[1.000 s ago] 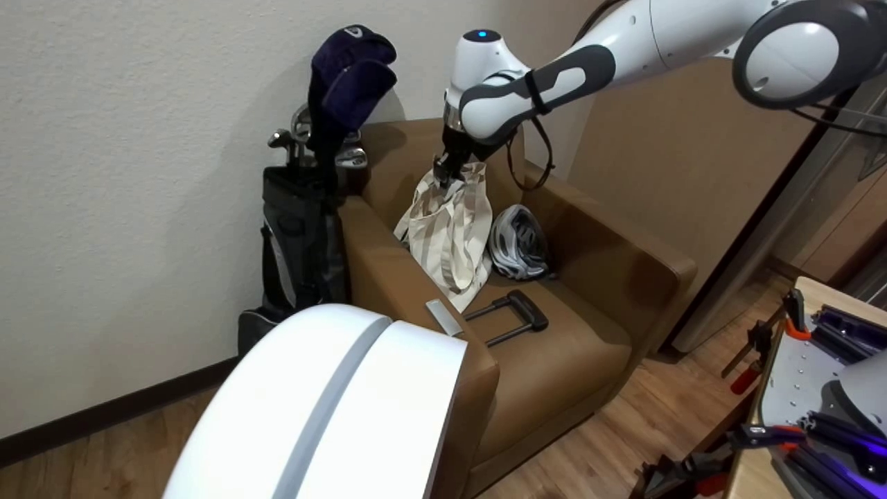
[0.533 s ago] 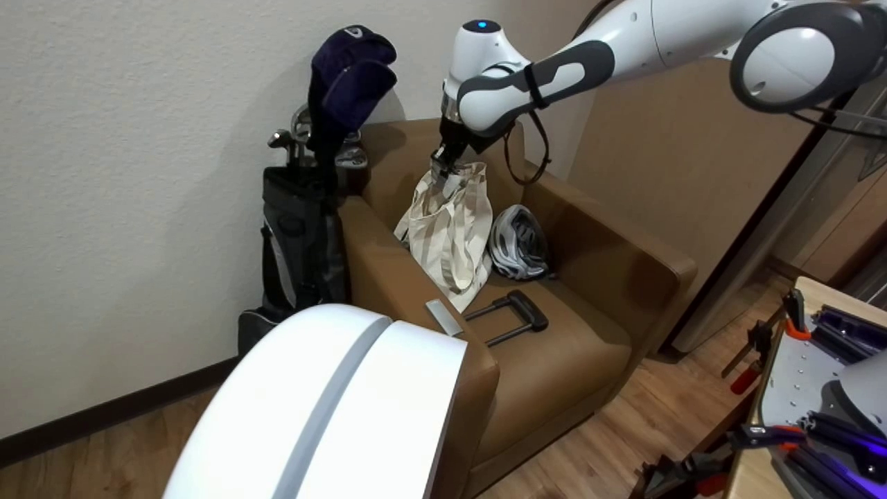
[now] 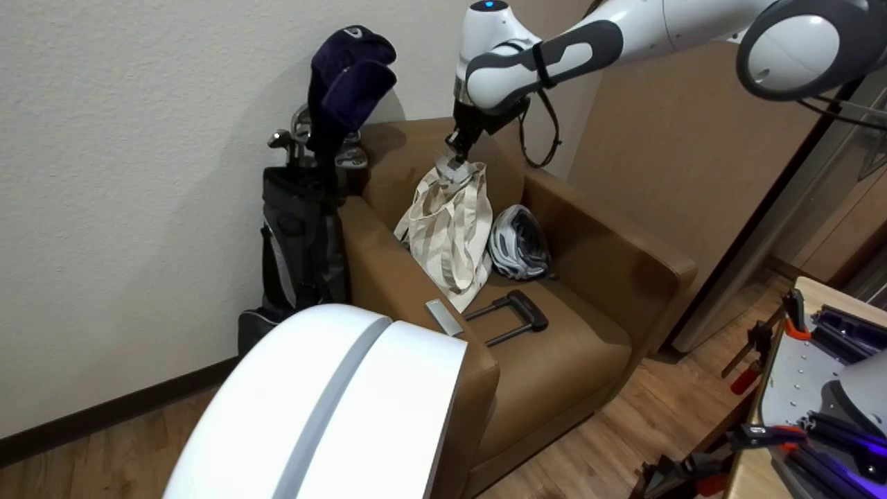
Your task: Pick up the object from the bag
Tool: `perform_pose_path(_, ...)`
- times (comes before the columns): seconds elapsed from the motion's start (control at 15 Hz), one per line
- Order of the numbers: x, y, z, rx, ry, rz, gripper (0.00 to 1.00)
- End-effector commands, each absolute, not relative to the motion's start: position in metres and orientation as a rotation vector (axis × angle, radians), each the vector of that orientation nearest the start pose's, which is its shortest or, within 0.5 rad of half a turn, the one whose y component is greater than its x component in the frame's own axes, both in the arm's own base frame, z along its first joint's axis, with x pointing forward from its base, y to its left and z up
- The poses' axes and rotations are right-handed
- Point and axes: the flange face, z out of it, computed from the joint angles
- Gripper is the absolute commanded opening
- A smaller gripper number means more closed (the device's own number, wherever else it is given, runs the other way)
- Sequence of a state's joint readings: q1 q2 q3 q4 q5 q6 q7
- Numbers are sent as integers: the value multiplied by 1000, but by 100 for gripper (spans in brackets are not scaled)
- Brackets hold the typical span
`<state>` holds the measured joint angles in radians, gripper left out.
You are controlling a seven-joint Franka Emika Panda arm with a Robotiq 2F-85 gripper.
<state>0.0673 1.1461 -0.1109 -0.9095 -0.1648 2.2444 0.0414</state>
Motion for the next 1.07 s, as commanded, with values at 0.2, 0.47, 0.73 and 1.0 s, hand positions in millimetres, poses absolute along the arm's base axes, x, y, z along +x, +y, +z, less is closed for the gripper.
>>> perform_pose_path(0.2, 775, -80, 280, -3396, 104, -147, 8)
perform_pose_path(0.47, 766, -96, 293, -3318, 103, -171, 33)
perform_pose_path(0.73, 773, -85, 284, -3332, 101, -153, 33)
perform_pose_path(1.0, 772, -67, 276, -3314, 64, -132, 52)
